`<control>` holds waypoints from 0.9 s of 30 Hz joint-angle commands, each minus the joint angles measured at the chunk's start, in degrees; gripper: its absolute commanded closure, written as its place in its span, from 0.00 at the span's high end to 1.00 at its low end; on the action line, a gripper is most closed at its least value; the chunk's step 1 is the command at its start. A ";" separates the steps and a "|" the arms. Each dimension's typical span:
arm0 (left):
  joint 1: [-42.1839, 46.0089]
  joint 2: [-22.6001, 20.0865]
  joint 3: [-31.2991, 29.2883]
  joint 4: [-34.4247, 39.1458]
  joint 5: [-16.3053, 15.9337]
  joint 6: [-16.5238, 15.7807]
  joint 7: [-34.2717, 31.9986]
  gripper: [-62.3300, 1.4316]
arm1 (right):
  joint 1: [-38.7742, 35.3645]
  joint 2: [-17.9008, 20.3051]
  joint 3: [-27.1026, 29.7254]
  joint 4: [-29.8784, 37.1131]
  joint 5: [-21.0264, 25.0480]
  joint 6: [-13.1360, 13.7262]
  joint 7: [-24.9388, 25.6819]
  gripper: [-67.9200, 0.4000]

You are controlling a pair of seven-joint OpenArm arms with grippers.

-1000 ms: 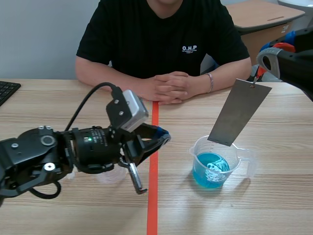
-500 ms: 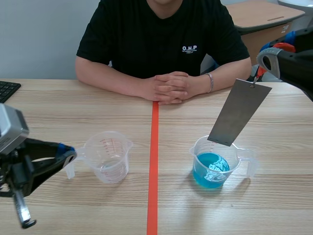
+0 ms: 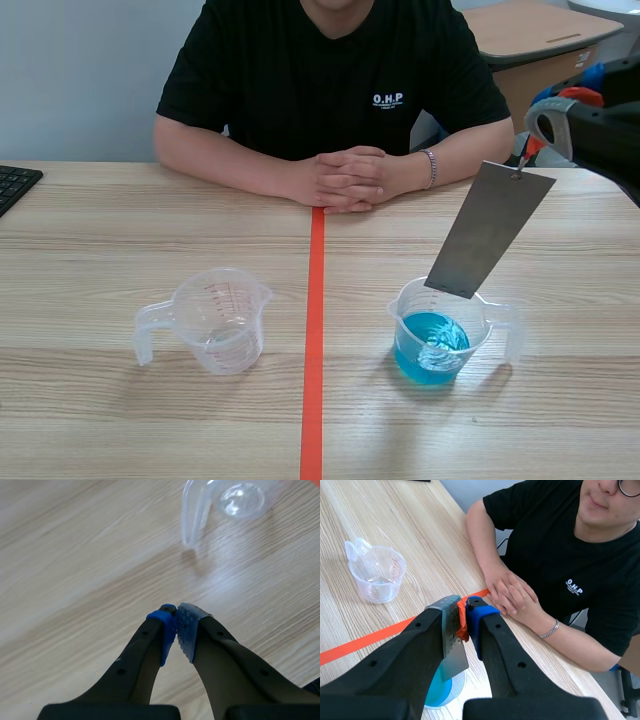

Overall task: Do the redox reaction experiment.
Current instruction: 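Point at the plate with the left hand, then lower the plate into the blue solution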

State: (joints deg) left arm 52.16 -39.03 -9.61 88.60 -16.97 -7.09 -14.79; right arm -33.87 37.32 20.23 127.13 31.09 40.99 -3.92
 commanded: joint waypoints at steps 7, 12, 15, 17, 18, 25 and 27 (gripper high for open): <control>6.40 8.70 -0.76 0.35 0.09 3.41 -0.17 0.10 | 0.87 0.28 -1.42 -0.72 0.17 0.28 0.85 0.03; 8.13 12.68 -0.76 0.33 0.07 6.21 1.73 0.10 | 1.70 0.28 -3.19 -1.66 -1.55 0.61 0.94 0.03; 8.13 14.12 -0.76 0.33 0.09 6.56 4.22 0.10 | 2.34 0.28 -3.98 -2.32 -2.32 0.63 0.94 0.03; 8.15 14.45 -0.74 0.33 0.09 6.56 5.33 0.10 | 2.97 0.28 -4.61 -2.97 -2.58 0.63 0.94 0.03; 8.15 14.56 -0.74 0.33 0.07 6.56 5.62 0.10 | 3.30 0.28 -4.96 -3.37 -2.67 0.63 0.90 0.03; 7.98 14.56 -0.70 0.33 0.04 6.49 5.64 0.10 | 6.40 0.26 -8.35 -7.30 -3.89 0.63 1.11 0.03; 7.96 14.56 -0.70 0.33 0.04 6.49 5.64 0.10 | 7.34 0.26 -9.40 -8.50 -3.96 0.63 1.11 0.03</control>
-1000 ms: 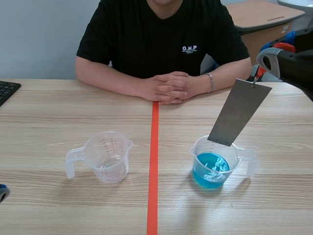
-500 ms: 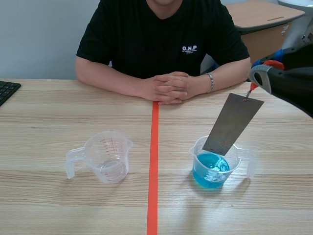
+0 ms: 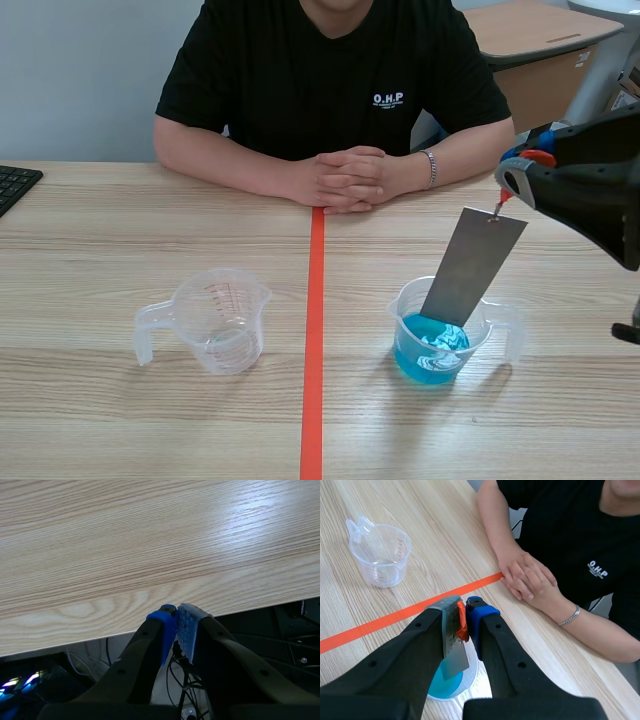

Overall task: Do the redox reaction experiment.
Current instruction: 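Lower the plate into the blue solution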

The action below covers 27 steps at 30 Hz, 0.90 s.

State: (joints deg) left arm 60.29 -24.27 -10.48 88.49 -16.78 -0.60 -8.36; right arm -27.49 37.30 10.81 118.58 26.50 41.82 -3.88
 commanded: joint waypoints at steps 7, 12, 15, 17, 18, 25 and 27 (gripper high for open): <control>-0.17 -0.20 0.17 0.39 -0.15 0.00 -0.76 0.10 | 4.44 0.28 -3.93 -4.61 -0.83 -0.20 1.90 0.03; -0.17 -0.20 0.17 0.39 -0.15 -0.07 -0.74 0.10 | 6.91 0.13 -7.10 -7.93 -1.99 -0.20 2.34 0.03; -0.17 -0.22 0.17 0.39 -0.15 -0.13 -0.74 0.10 | 8.02 0.13 -8.81 -9.92 -3.04 -0.20 3.30 0.03; -0.17 -0.22 0.17 0.39 -0.15 -0.13 -0.74 0.10 | 8.70 0.13 -9.86 -11.21 -3.91 -0.20 3.93 0.03; -0.17 -0.22 0.17 0.39 -0.15 -0.13 -0.74 0.10 | 9.03 0.11 -10.32 -11.85 -4.28 -0.20 4.33 0.03; -0.17 -0.22 0.17 0.39 -0.15 -0.15 -0.72 0.10 | 9.90 -0.17 -12.02 -15.15 -6.71 -0.20 7.08 0.03; -0.17 -0.22 0.17 0.39 -0.15 -0.15 -0.72 0.10 | 10.21 -0.96 -12.35 -16.04 -8.28 -0.20 7.28 0.03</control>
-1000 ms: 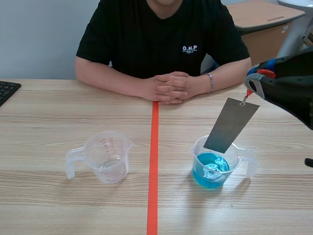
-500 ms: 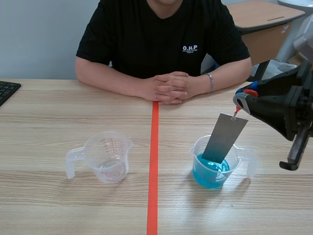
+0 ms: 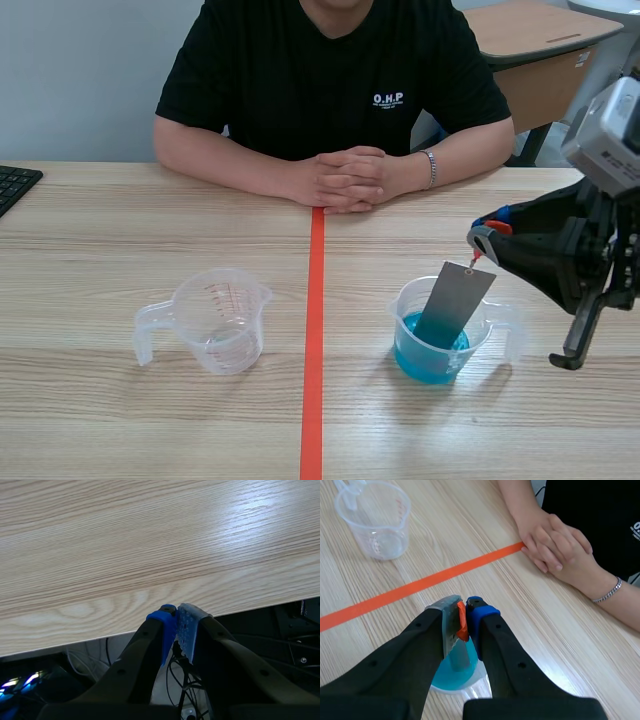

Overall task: Do the redox reaction experiment.
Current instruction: 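Lower the plate into the blue solution, then hold the plate still in the solution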

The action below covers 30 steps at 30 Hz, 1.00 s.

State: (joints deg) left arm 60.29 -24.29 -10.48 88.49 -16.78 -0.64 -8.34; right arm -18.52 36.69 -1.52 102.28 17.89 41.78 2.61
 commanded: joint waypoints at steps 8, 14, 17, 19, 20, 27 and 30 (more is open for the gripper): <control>-0.17 -0.17 0.17 0.39 -0.15 -0.11 -0.74 0.10 | 1.38 -1.64 -0.07 -1.22 -2.75 -0.13 2.32 0.03; -0.17 -0.17 0.17 0.39 -0.15 -0.11 -0.74 0.10 | 1.38 -1.66 -0.07 -1.22 -2.75 -0.13 2.32 0.03; -0.17 -0.17 0.17 0.39 -0.15 -0.11 -0.74 0.10 | 1.38 -1.66 -0.07 -1.22 -2.75 -0.13 2.32 0.03; -0.17 -0.17 0.17 0.39 -0.15 -0.11 -0.74 0.10 | 1.38 -1.66 -0.07 -1.22 -2.75 -0.13 2.29 0.03; -0.17 -0.17 0.17 0.39 -0.15 -0.11 -0.74 0.10 | 1.38 -1.66 -0.07 -1.22 -2.75 -0.13 2.29 0.03; -0.17 -0.17 0.17 0.39 -0.15 -0.11 -0.76 0.10 | 1.38 -1.66 -0.07 -1.22 -2.75 -0.13 2.27 0.03; -0.17 -0.17 0.17 0.39 -0.15 -0.11 -0.76 0.10 | 1.38 -1.66 -0.07 -1.22 -2.75 -0.13 2.27 0.03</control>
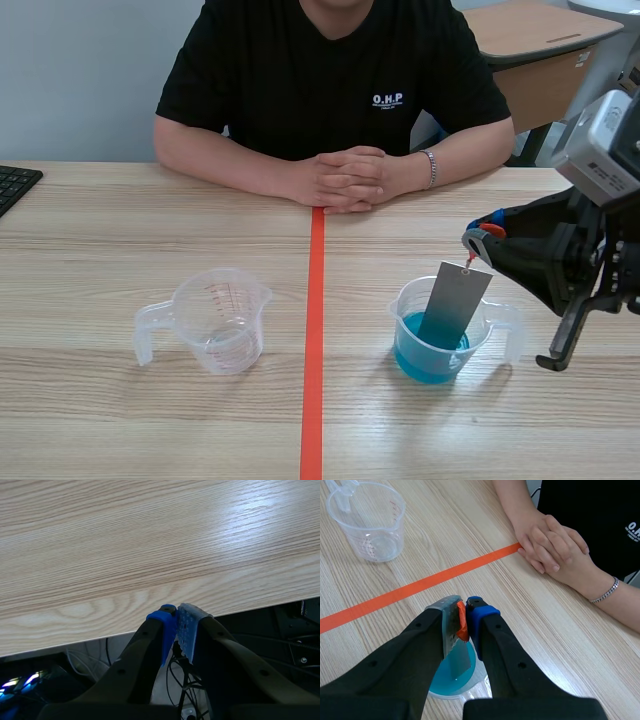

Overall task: Do the redox reaction experiment.
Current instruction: 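Hold the plate still in the solution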

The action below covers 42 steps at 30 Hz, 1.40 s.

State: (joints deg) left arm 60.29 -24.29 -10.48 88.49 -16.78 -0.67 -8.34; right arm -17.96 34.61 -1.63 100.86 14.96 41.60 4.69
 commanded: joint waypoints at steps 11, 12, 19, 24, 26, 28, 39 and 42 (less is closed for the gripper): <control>-0.17 -0.17 0.17 0.39 -0.15 -0.09 -0.76 0.10 | 0.81 0.44 0.04 0.20 0.17 0.04 0.20 0.03; -0.17 -0.17 0.17 0.39 -0.15 -0.09 -0.76 0.10 | 0.81 0.44 0.04 0.20 0.17 0.04 0.20 0.03; -0.17 -0.17 0.17 0.39 -0.15 -0.09 -0.76 0.10 | 0.81 0.44 0.04 0.22 0.17 0.04 0.20 0.03; -0.17 -0.17 0.17 0.39 -0.15 -0.09 -0.76 0.10 | 0.81 0.44 0.07 0.24 0.20 0.04 0.20 0.03; -0.17 -0.17 0.17 0.39 -0.15 -0.09 -0.76 0.10 | 0.81 0.44 0.13 0.31 0.22 0.04 0.20 0.03; -0.17 -0.17 0.17 0.39 -0.15 -0.09 -0.76 0.10 | 0.81 0.44 0.28 0.50 0.24 0.04 0.17 0.03; -0.15 -0.17 0.17 0.39 -0.15 -0.09 -0.76 0.10 | -3.23 0.46 5.88 8.33 4.50 1.12 -3.10 0.03; -0.15 -0.17 0.17 0.39 -0.15 -0.09 -0.76 0.10 | -5.01 0.46 8.28 11.10 6.03 1.12 -4.00 0.03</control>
State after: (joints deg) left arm 60.29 -24.29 -10.48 88.49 -16.78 -0.67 -8.36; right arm -23.09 34.61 6.07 111.00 20.05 42.41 0.40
